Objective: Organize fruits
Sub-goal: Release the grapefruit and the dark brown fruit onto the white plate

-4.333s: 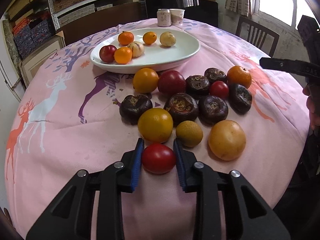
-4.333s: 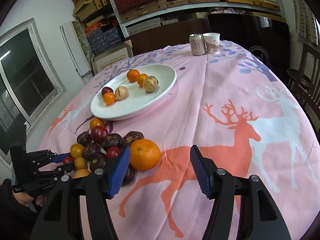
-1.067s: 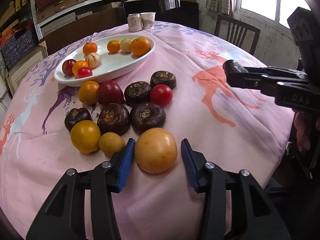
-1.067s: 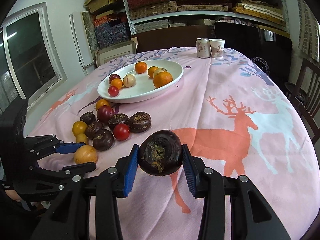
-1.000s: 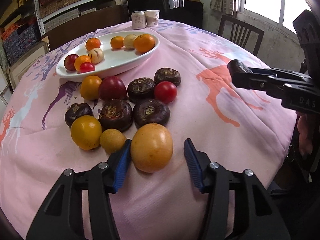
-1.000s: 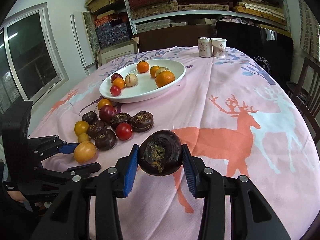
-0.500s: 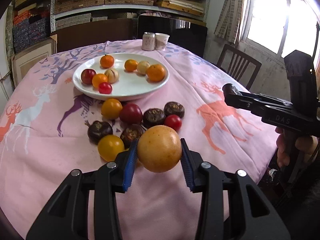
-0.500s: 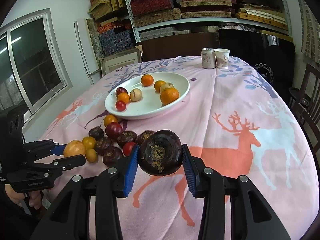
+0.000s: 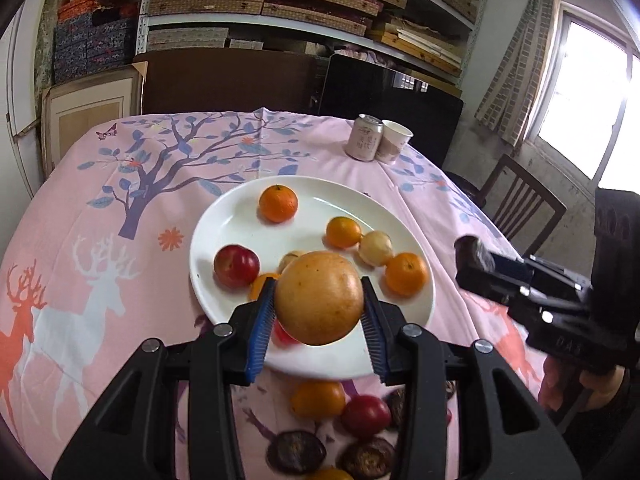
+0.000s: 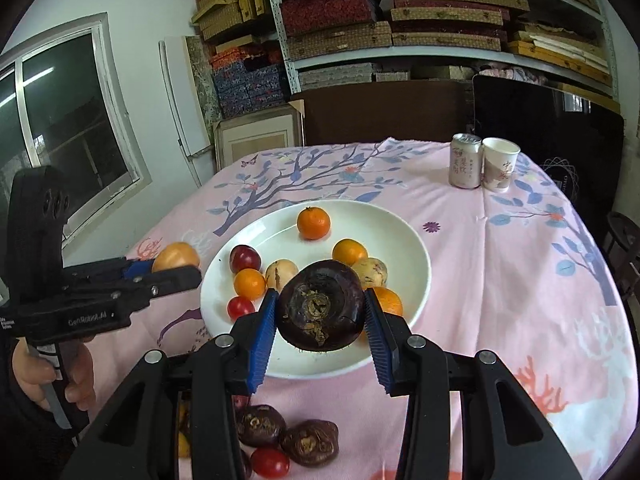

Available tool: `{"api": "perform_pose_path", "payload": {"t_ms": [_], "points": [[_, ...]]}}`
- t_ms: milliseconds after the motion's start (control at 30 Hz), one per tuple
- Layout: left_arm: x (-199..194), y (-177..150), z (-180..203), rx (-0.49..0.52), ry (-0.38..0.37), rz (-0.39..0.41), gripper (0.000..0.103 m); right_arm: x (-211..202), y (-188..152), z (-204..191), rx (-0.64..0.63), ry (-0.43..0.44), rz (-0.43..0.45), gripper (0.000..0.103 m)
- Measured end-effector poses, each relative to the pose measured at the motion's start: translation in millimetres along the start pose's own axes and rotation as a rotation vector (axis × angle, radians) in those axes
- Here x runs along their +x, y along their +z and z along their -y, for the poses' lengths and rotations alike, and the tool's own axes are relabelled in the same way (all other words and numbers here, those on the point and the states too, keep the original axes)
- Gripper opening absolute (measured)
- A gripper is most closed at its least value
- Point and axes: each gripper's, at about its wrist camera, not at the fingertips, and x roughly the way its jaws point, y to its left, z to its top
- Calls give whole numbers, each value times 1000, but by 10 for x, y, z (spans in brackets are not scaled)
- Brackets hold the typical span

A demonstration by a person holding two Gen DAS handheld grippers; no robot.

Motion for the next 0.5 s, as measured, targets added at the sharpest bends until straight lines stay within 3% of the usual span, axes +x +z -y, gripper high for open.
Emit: {"api": "perform_pose_path", "payload": {"t_ms": [167,300,367,433,500], "points": [[522,278,-173,-62,0,-47,40,454,26,-60,-4,2,-50,43],[875,261,-326,-138,0,-94,41,678,9,-98,-17,-7,-81,44],[866,247,-317,-140,-1,-84,40,679,-15,-87,-13,-34,-66,67],[785,246,-277,-122,8,-72,56,596,-42,-80,-9,-41,-34,71],[616,246,-232,-101,27,-27,62,493,-50,-79,-9,-46,-20,71]]}}
